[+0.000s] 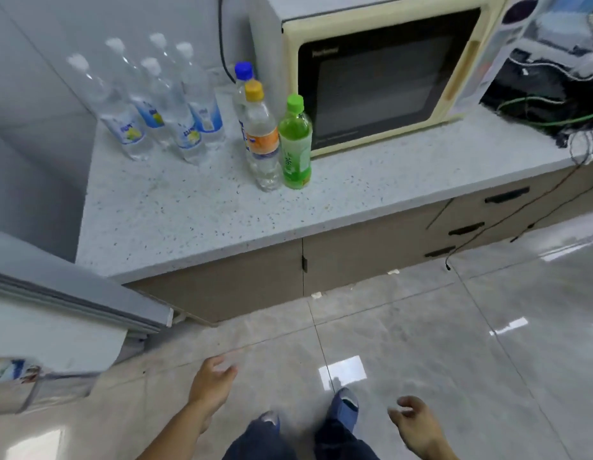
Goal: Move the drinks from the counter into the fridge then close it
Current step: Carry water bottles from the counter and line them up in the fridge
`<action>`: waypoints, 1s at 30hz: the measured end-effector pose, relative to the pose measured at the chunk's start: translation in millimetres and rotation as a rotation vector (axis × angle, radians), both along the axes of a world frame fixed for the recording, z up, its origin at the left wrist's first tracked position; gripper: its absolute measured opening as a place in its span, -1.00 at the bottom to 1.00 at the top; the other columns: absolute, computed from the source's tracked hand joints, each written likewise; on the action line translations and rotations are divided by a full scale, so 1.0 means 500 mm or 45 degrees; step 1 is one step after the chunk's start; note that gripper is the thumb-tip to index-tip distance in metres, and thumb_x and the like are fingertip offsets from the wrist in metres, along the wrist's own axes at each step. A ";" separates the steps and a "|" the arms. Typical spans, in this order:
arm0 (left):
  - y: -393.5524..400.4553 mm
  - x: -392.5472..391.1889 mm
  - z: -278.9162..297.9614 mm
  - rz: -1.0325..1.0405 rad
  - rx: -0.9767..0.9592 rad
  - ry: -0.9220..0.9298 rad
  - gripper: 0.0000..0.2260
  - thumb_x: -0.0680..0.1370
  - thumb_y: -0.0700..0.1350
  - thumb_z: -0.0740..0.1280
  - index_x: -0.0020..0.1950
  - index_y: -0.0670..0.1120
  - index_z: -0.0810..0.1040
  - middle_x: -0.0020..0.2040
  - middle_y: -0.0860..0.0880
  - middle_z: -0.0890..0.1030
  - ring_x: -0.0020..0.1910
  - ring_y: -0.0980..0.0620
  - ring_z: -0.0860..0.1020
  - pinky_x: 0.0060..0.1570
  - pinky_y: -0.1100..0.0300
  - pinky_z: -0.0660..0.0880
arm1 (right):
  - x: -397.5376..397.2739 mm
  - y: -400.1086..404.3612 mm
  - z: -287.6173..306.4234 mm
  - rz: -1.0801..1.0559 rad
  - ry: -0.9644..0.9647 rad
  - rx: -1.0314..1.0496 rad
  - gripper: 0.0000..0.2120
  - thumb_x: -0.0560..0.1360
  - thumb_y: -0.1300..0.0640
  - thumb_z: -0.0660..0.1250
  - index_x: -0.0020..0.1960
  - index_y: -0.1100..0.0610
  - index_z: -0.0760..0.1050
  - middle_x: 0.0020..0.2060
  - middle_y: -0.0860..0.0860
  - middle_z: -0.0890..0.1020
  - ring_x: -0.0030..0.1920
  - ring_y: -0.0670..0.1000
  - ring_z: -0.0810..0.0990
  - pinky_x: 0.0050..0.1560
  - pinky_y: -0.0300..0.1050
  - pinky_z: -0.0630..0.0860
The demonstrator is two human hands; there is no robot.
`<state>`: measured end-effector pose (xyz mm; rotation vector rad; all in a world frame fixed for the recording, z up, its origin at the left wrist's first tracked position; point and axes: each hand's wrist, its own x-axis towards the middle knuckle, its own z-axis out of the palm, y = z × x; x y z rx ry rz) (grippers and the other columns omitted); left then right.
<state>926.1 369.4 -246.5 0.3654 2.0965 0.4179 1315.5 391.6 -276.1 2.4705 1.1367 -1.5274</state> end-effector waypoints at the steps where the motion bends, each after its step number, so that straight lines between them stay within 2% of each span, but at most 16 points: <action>1: 0.008 0.004 0.012 0.048 0.006 0.002 -0.62 0.58 -0.02 0.34 0.38 -0.06 0.42 0.24 -0.16 0.54 0.16 -0.16 0.54 0.23 -0.11 0.53 | -0.012 0.046 0.005 0.068 0.029 0.039 -0.68 0.45 0.07 0.50 0.13 0.17 0.56 -0.15 0.09 0.67 -0.05 0.11 0.66 0.08 -0.10 0.53; 4: 0.044 0.016 0.056 0.140 0.138 -0.001 -0.65 0.59 -0.04 0.34 0.36 0.00 0.41 0.24 -0.13 0.54 0.18 -0.14 0.54 0.26 -0.11 0.51 | -0.074 0.184 0.055 0.253 0.099 0.210 -0.72 0.48 0.11 0.47 0.15 0.17 0.55 -0.16 0.07 0.65 -0.12 0.07 0.62 0.00 -0.15 0.47; 7: 0.110 0.012 0.119 0.225 0.343 0.032 -0.71 0.59 -0.04 0.35 0.30 0.07 0.44 0.15 -0.06 0.56 0.13 -0.04 0.54 0.23 -0.10 0.52 | -0.172 0.311 0.128 0.381 0.248 0.367 -0.78 0.51 0.13 0.43 0.14 0.10 0.54 -0.15 0.01 0.61 -0.19 -0.08 0.56 -0.15 -0.26 0.44; 10: 0.186 -0.009 0.189 0.243 0.554 0.072 -0.72 0.58 0.01 0.36 0.26 0.18 0.43 0.09 0.06 0.58 0.08 0.05 0.57 0.17 -0.06 0.56 | -0.283 0.412 0.214 0.534 0.442 0.542 -0.79 0.53 0.12 0.43 0.14 0.07 0.53 -0.10 -0.02 0.60 -0.10 -0.04 0.58 -0.04 -0.25 0.49; 14: 0.303 -0.065 0.277 0.240 0.821 0.111 -0.70 0.57 0.04 0.36 0.29 0.21 0.45 0.06 0.12 0.58 0.02 0.11 0.60 0.01 0.11 0.60 | -0.414 0.513 0.338 0.679 0.630 0.790 -0.80 0.53 0.07 0.42 0.13 -0.03 0.51 -0.09 -0.07 0.59 -0.19 -0.11 0.58 -0.20 -0.41 0.48; 18: 0.438 -0.147 0.361 0.396 1.014 0.158 -0.75 0.58 -0.03 0.36 0.23 0.19 0.47 0.07 0.12 0.59 -0.02 0.13 0.61 -0.05 0.14 0.60 | -0.538 0.574 0.439 0.813 0.757 0.977 -0.75 0.50 0.05 0.44 0.15 -0.08 0.51 -0.05 -0.12 0.59 -0.21 -0.16 0.57 -0.23 -0.44 0.47; 21: 0.523 -0.207 0.409 0.541 1.109 0.202 -0.74 0.57 -0.06 0.36 0.22 0.17 0.46 0.12 0.08 0.60 0.03 0.10 0.59 -0.01 0.11 0.60 | -0.637 0.613 0.489 0.890 0.784 1.071 -0.69 0.51 0.03 0.44 0.24 -0.04 0.50 0.01 -0.16 0.57 -0.16 -0.23 0.58 -0.16 -0.47 0.47; 24: 0.603 -0.260 0.452 0.606 1.164 0.254 -0.69 0.55 -0.02 0.39 0.28 0.10 0.47 0.22 0.08 0.58 0.12 0.08 0.56 0.01 0.10 0.58 | -0.735 0.664 0.523 0.812 0.846 1.143 -0.64 0.55 0.06 0.39 0.33 -0.01 0.45 0.17 -0.14 0.53 0.06 -0.16 0.58 0.04 -0.33 0.51; 27: 0.679 -0.304 0.491 0.560 1.202 0.316 -0.58 0.54 0.01 0.41 0.38 0.04 0.45 0.33 0.05 0.53 0.20 0.10 0.51 0.06 0.17 0.46 | -0.822 0.732 0.563 0.643 0.859 1.224 -0.63 0.58 0.09 0.33 0.37 -0.02 0.41 0.28 -0.09 0.49 0.26 -0.07 0.49 0.26 -0.14 0.45; 30: 0.741 -0.338 0.512 0.461 1.199 0.401 -0.54 0.55 0.02 0.40 0.43 0.02 0.42 0.41 0.01 0.45 0.29 0.10 0.43 0.16 0.18 0.37 | -0.889 0.814 0.606 0.569 0.752 1.296 -0.60 0.58 0.11 0.31 0.40 0.07 0.39 0.34 0.03 0.46 0.33 0.00 0.45 0.36 -0.07 0.39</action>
